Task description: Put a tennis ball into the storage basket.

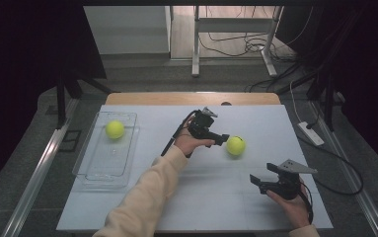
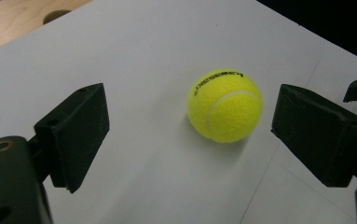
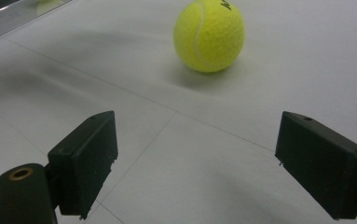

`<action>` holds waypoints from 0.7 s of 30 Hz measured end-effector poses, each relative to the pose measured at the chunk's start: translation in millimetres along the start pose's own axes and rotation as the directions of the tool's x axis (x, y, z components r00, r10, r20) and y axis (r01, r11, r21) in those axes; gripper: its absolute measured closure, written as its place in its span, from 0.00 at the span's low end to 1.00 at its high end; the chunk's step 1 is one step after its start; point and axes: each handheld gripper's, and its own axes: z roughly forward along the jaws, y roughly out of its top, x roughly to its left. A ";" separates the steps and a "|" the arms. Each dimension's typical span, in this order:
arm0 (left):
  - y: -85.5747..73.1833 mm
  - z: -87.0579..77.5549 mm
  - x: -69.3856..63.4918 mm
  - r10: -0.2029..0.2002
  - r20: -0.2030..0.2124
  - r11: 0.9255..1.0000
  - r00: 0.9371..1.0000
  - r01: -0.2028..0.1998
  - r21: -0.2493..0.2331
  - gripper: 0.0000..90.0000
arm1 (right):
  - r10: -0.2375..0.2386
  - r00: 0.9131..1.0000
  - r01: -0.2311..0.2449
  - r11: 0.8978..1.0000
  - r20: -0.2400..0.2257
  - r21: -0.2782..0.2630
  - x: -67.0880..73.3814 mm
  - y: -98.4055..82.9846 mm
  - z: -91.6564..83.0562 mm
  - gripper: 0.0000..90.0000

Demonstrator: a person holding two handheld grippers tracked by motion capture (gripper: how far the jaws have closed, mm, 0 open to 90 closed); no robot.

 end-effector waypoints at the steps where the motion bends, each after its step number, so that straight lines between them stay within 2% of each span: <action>1: 0.3 1.3 -0.4 0.000 0.004 1.000 1.000 0.000 0.004 0.13 | 0.003 1.000 -0.003 1.000 0.000 0.000 -0.2 0.0 -0.2 0.14; 21: 7.6 24.9 -11.7 0.035 0.053 0.998 0.998 -0.038 0.053 0.11 | 0.008 1.000 -0.008 1.000 -0.002 0.004 -0.7 -0.1 0.2 0.14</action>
